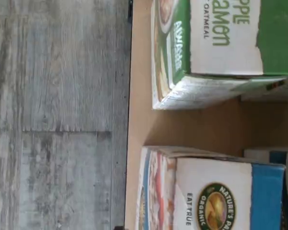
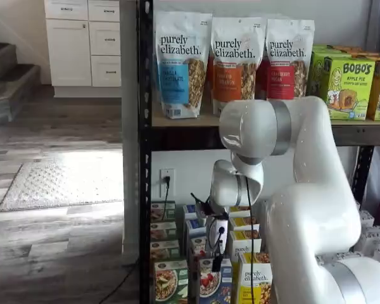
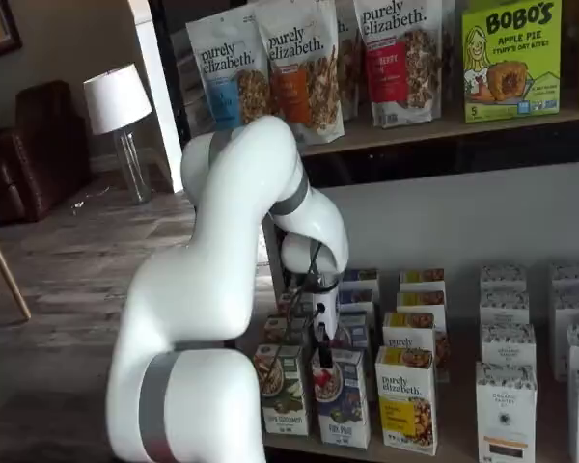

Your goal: Pick up the blue and white box that is on the bottom shelf, the second box from the left

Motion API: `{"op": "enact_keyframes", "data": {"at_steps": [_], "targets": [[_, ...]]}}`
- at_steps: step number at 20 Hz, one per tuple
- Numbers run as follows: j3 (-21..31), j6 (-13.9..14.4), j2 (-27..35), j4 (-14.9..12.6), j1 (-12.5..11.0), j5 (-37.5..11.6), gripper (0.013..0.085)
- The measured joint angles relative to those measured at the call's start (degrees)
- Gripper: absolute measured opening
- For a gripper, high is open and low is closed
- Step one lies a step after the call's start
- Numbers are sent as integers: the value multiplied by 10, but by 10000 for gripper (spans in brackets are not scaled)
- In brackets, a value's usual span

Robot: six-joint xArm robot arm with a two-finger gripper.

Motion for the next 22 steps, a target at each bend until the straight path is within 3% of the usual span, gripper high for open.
{"op": "enact_keyframes", "data": {"at_steps": [15,22], "targets": [[-65,25,61,-38,-7,30,850],[-70,18,76,-31,-8,12,850]]}}
